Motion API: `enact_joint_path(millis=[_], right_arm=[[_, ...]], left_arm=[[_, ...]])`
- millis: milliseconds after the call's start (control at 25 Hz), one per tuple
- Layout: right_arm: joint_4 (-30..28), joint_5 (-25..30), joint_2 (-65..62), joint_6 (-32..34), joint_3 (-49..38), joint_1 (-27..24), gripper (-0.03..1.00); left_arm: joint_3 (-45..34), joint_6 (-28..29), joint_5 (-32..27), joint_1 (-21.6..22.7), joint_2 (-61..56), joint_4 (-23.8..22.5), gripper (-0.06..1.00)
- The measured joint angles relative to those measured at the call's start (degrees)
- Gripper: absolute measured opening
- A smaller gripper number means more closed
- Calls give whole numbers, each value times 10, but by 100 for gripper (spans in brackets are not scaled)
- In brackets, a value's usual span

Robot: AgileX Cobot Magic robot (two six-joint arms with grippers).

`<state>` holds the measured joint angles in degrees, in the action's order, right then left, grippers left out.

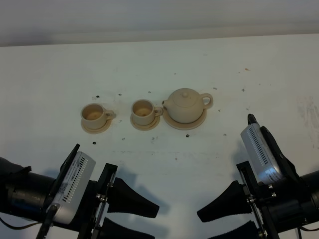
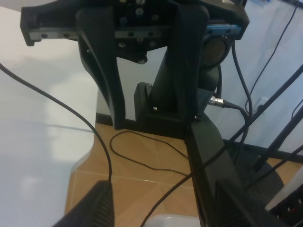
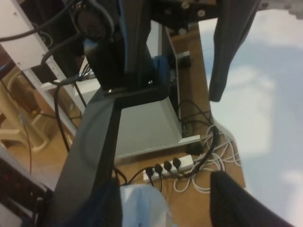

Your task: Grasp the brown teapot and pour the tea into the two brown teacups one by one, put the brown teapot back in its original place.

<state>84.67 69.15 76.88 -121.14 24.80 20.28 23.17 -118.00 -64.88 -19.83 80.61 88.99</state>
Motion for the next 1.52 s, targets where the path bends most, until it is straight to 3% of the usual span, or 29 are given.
enact_joint_path(millis=[600, 840, 960, 1080, 1200, 1320, 1520], right_arm=[[30, -1, 0, 0, 0, 0, 45], [29, -1, 0, 5, 0, 0, 45], [19, -2, 0, 14, 0, 0, 44], [15, -10, 0, 29, 0, 0, 44], [15, -39, 0, 49, 0, 0, 44], [25, -78, 0, 78, 1, 0, 44], [32, -132, 1, 147, 30, 0, 44]], left_arm=[[-1, 0, 7, 0, 0, 33, 47], [9, 1, 7, 0, -3, 69, 47], [30, 30, 8, 9, -21, 70, 47], [53, 98, 16, 41, -53, 59, 47], [86, 217, 29, 81, -94, 17, 47], [128, 362, 39, 116, -137, -56, 47], [193, 601, 45, 136, -218, -228, 47]])
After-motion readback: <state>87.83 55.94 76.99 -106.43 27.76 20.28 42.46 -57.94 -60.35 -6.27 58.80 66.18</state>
